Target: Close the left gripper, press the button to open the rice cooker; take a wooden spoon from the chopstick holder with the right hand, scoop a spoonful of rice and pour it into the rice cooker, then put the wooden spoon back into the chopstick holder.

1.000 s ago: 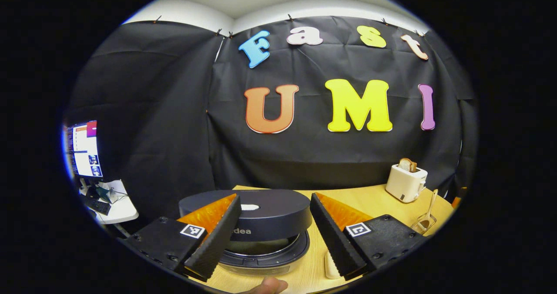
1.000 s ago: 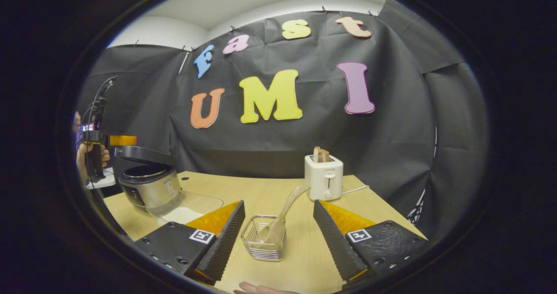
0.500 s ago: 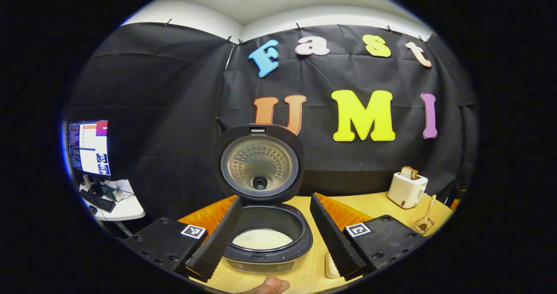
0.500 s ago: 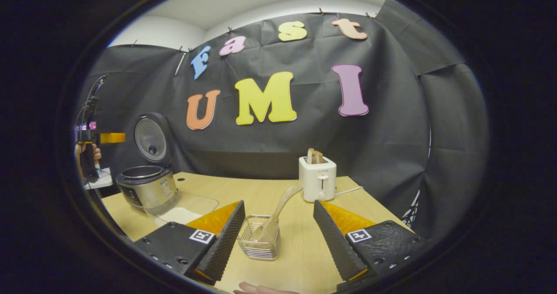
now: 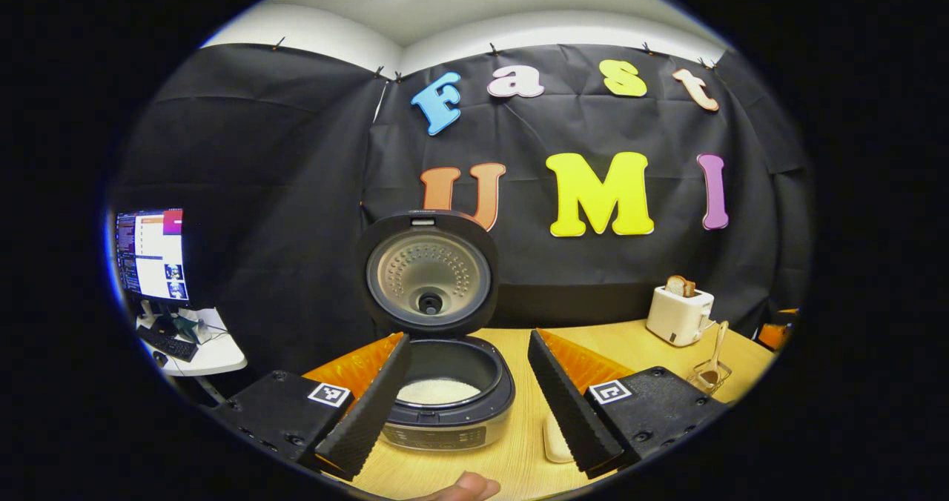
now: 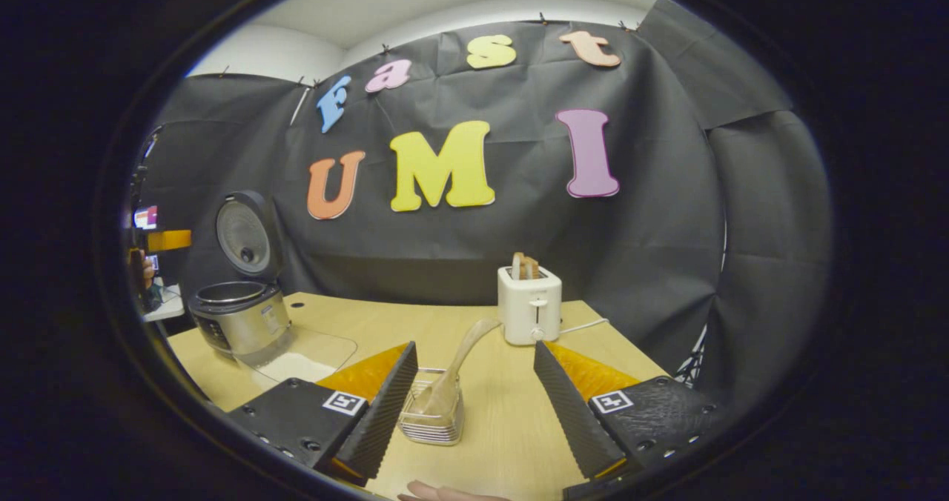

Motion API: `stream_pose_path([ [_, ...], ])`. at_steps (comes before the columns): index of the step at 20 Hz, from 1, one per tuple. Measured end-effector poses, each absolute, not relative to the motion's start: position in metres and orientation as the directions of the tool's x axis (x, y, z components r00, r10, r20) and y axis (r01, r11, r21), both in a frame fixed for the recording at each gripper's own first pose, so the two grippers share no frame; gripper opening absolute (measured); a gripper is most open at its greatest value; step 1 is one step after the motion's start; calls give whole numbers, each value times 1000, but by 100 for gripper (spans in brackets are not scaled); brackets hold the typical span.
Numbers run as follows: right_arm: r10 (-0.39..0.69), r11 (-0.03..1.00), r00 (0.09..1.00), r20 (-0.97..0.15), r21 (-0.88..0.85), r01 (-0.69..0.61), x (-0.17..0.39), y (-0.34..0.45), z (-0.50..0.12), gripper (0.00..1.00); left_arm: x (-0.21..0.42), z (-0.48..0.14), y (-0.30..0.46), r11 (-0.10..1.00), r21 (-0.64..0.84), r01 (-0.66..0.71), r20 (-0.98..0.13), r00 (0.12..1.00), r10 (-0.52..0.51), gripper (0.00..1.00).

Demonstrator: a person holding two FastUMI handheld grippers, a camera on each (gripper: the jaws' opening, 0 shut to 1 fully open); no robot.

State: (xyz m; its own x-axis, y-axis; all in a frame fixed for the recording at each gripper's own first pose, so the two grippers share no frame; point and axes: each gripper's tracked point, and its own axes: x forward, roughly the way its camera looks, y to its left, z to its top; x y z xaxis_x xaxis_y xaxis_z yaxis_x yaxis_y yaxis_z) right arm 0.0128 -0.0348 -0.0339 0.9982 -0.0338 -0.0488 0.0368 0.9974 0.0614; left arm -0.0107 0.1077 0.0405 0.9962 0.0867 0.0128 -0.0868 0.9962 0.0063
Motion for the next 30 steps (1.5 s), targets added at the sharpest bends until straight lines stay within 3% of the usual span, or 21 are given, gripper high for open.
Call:
stream_pose_path([
  [2,-38,996,997,-61,83,43,20,-41,-37,94,-16,31,103,993,46,-105,6,994,105,100],
  [6,-16,994,993,-120,105,29,54,-46,-49,92,-25,20,83,991,93,-96,13,995,95,100],
  [9,13,992,982,-187,129,12,83,-42,-61,95,-26,12,71,994,82,-79,11,997,78,95],
  [11,52,985,972,-231,171,-12,100,-36,-71,92,-27,8,66,995,72,-67,3,998,67,99],
  [12,66,982,966,-252,190,-18,110,-33,-77,92,-27,5,65,996,66,-67,-1,998,67,95],
  [13,74,979,959,-273,203,-17,120,-31,-81,96,-27,3,64,996,60,-64,-5,998,65,95],
  [16,92,976,944,-317,218,-22,143,-26,-91,96,-25,-3,63,997,45,-56,-19,998,57,99],
  [17,101,974,941,-323,223,-28,149,-24,-90,88,-24,-4,64,998,41,-55,-23,998,56,99],
  [18,100,974,939,-329,225,-25,157,-23,-92,94,-22,-7,64,998,37,-53,-28,998,54,99],
  [22,128,972,921,-367,231,-43,179,-14,-99,94,-22,-11,71,997,33,-64,-37,997,66,99],
  [24,148,963,911,-386,266,-44,187,-13,-100,83,-23,-12,74,997,27,-71,-43,996,72,99],
  [25,159,958,907,-391,284,-45,188,-12,-100,69,-23,-14,74,997,23,-71,-46,996,72,99],
  [28,149,960,905,-398,278,-36,190,-13,-101,51,-23,-15,78,997,17,-75,-49,996,76,99],
  [29,159,958,905,-396,282,-45,188,-10,-100,39,-23,-15,78,997,15,-77,-50,996,77,99],
  [30,152,961,905,-396,273,-42,186,-11,-99,33,-23,-16,78,997,14,-77,-52,996,77,99],
])
